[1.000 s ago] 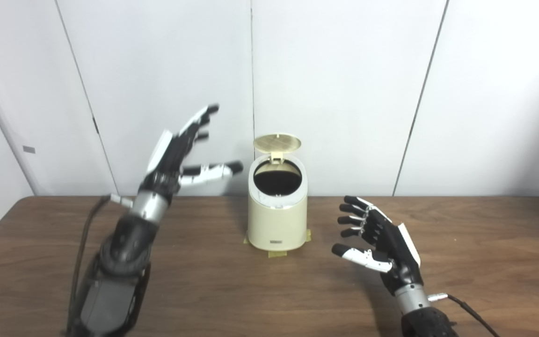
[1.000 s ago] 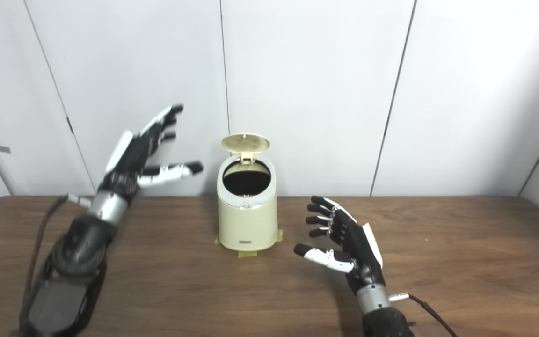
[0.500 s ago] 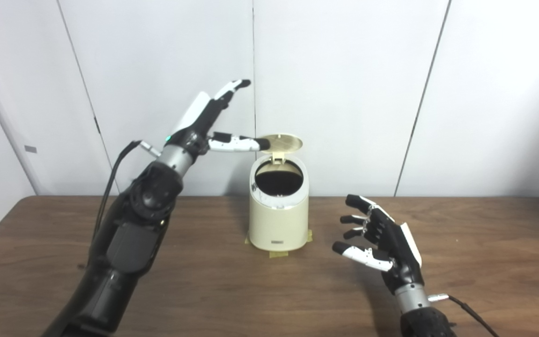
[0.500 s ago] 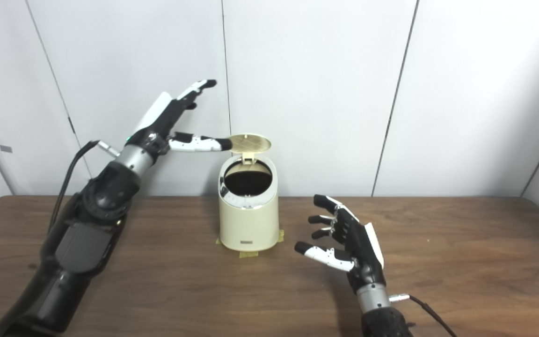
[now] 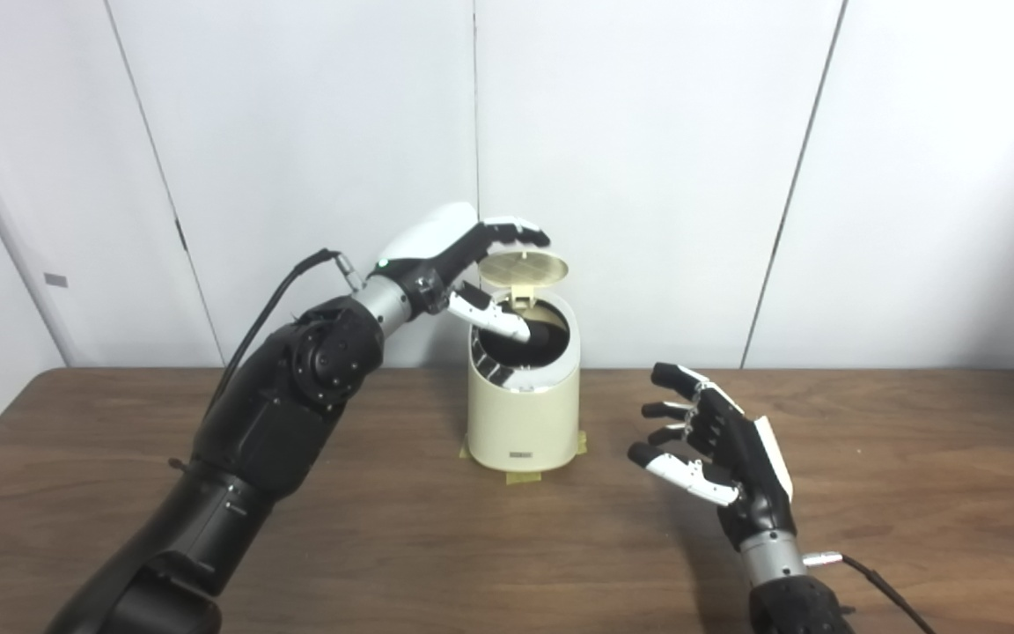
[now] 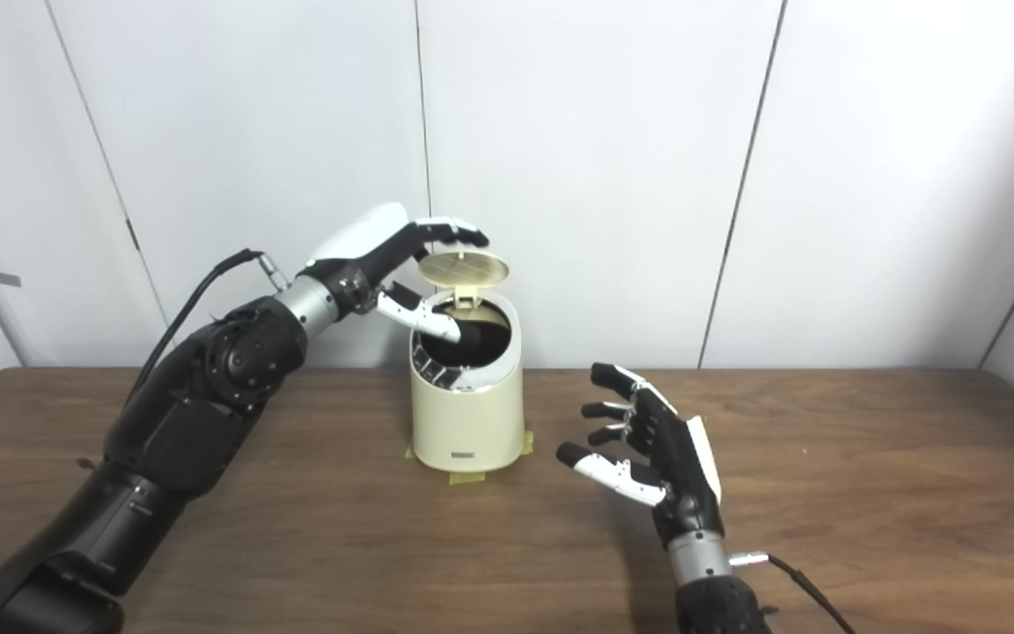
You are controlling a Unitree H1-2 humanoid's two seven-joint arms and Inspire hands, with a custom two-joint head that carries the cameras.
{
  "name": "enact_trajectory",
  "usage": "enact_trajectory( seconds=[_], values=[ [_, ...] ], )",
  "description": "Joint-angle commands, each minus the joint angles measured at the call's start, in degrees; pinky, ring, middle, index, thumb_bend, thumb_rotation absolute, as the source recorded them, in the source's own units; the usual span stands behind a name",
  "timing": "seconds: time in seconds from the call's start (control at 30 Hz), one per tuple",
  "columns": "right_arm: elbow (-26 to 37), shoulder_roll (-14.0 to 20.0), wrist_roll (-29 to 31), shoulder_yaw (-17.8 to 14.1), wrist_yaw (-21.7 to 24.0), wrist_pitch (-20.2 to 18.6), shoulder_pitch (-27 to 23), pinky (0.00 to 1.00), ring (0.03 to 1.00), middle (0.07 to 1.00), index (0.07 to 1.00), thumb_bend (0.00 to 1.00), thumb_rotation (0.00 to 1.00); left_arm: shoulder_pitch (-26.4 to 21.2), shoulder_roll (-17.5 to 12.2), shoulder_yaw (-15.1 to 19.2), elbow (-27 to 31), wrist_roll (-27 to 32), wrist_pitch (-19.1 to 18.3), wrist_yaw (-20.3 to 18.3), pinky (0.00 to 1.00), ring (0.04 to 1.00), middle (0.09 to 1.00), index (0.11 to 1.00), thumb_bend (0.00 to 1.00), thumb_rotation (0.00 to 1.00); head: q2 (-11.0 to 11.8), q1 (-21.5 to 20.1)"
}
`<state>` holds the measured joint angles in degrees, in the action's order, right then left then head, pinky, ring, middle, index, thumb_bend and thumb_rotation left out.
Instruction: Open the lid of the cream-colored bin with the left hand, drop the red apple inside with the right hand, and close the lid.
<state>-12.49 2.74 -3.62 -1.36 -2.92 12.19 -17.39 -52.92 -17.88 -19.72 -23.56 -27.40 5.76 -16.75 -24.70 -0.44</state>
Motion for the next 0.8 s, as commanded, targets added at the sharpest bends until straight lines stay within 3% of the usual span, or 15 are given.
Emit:
enact_trajectory(
  seconds=[0.0,0.17,0.33,0.53,0.77],
  values=[
    [1.2,-0.3,-0.4,-0.1,-0.8,1.7,-2.6,0.50,0.660,0.798,0.756,0.82,0.41,-3.6,-1.1,0.1,1.7,-0.5,1.3,-0.6,0.75,0.888,0.814,0.785,1.00,0.39,-0.1,-0.1],
    [1.1,-0.7,0.4,-0.2,-0.8,1.7,-2.6,0.50,0.665,0.812,0.754,0.77,0.38,-2.8,-2.0,0.0,4.6,-2.1,0.2,-2.7,0.87,0.950,0.799,0.776,1.00,0.40,-0.2,-0.1],
    [0.6,-1.0,0.7,-0.3,-0.8,1.7,-2.9,0.50,0.662,0.820,0.754,0.76,0.37,-2.7,-3.2,-0.1,6.8,-4.0,1.2,-3.4,0.89,0.937,0.792,0.769,1.00,0.42,-0.4,-0.1],
    [0.3,-1.1,-0.9,0.2,-1.3,2.2,-3.1,0.48,0.646,0.803,0.751,0.76,0.39,-2.4,-4.5,-0.3,10.1,-4.9,1.2,-4.8,0.99,0.949,0.787,0.769,1.00,0.44,-0.6,-0.2],
    [1.1,-1.3,-1.8,0.7,-1.8,1.7,-3.2,0.47,0.631,0.792,0.753,0.73,0.38,-1.9,-5.8,-0.8,14.0,-7.9,0.6,-6.3,1.00,0.944,0.760,0.766,1.00,0.41,-1.0,-0.7]
  ],
)
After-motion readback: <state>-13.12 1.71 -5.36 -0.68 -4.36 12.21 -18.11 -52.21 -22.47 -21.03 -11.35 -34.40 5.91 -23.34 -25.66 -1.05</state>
